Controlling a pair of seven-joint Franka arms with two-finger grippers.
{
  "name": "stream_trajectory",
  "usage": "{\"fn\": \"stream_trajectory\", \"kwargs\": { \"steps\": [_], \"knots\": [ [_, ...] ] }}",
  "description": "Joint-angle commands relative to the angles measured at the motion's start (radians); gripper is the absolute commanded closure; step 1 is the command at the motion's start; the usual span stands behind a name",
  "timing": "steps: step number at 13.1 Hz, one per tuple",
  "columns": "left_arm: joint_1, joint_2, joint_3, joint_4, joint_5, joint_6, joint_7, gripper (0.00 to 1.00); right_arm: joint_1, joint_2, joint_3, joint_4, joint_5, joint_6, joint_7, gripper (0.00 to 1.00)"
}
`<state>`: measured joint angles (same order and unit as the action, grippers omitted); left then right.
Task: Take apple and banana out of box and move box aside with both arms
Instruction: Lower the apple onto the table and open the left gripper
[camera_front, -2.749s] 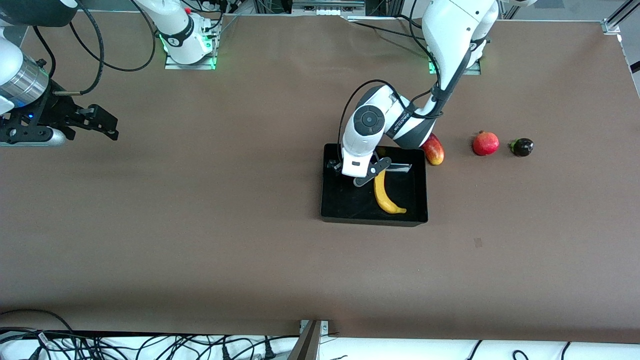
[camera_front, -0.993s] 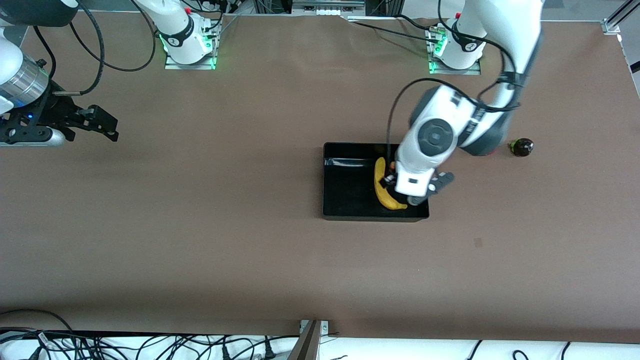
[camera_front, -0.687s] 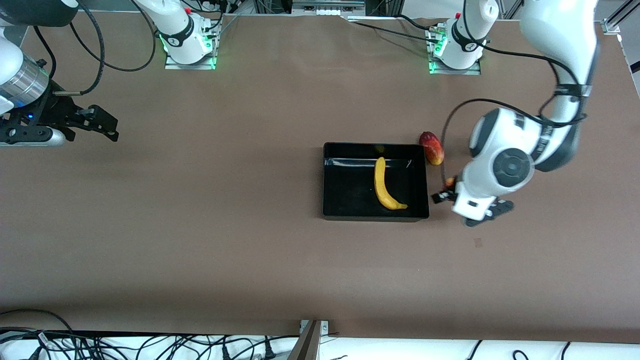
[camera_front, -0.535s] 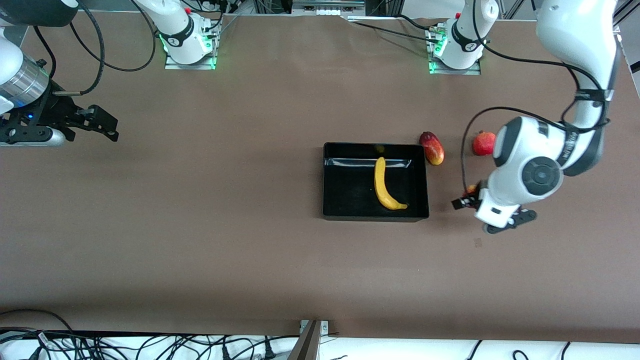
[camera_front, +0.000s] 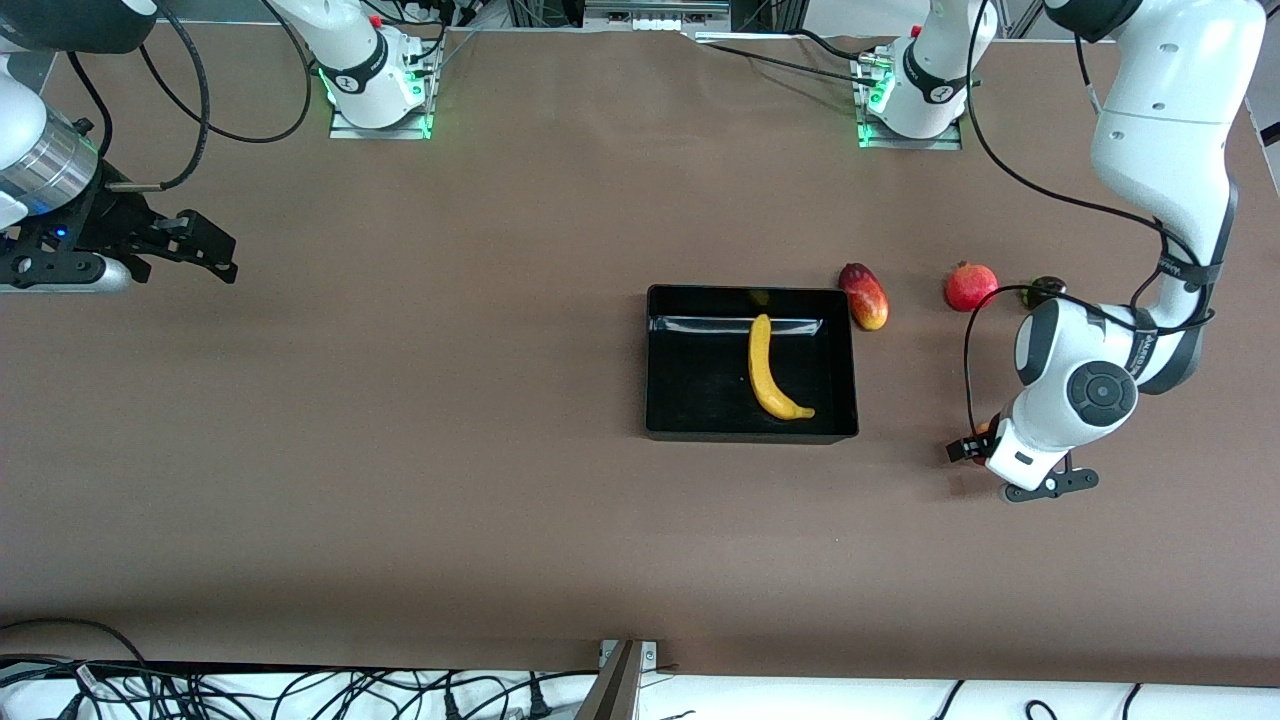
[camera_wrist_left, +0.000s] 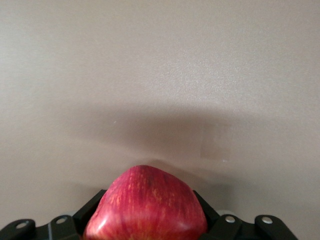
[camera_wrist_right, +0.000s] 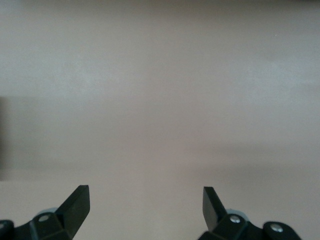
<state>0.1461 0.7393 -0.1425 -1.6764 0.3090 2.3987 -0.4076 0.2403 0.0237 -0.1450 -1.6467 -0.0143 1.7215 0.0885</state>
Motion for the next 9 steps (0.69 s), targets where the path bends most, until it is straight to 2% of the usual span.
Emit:
{"fn": "stream_trajectory", "kwargs": {
  "steps": [1,2,3,4,5,6,7,9],
  "knots": [
    [-0.016,0.023,0.011,0.018,0.018,0.036,0.004,0.91,0.002,0.004,0.001,0.013,0.004,0.000,0.000,0.00],
    [-0.016,0.032,0.011,0.018,0.019,0.048,0.003,0.89,0.002,0.004,0.001,0.013,0.004,0.000,0.000,0.00],
    [-0.016,0.043,0.011,0.018,0.019,0.063,0.003,0.74,0.002,0.004,-0.001,0.013,0.004,0.000,0.000,0.00],
    [-0.016,0.052,0.011,0.018,0.038,0.082,0.003,0.49,0.002,0.004,0.001,0.013,0.004,0.000,0.000,0.00],
    [-0.016,0.055,0.011,0.018,0.041,0.083,0.001,0.38,0.002,0.004,-0.001,0.013,0.004,0.000,0.000,0.00],
    [-0.016,0.055,0.011,0.018,0.041,0.083,0.000,0.13,0.002,0.004,-0.001,0.013,0.004,0.000,0.000,0.00],
    [-0.016,0.051,0.011,0.017,0.047,0.083,0.000,0.00,0.002,0.004,0.001,0.013,0.004,0.000,0.000,0.00],
    [-0.014,0.011,0.009,0.009,0.047,0.057,-0.011,0.00,0.002,0.004,-0.001,0.013,0.004,0.000,0.000,0.00]
  ]
}}
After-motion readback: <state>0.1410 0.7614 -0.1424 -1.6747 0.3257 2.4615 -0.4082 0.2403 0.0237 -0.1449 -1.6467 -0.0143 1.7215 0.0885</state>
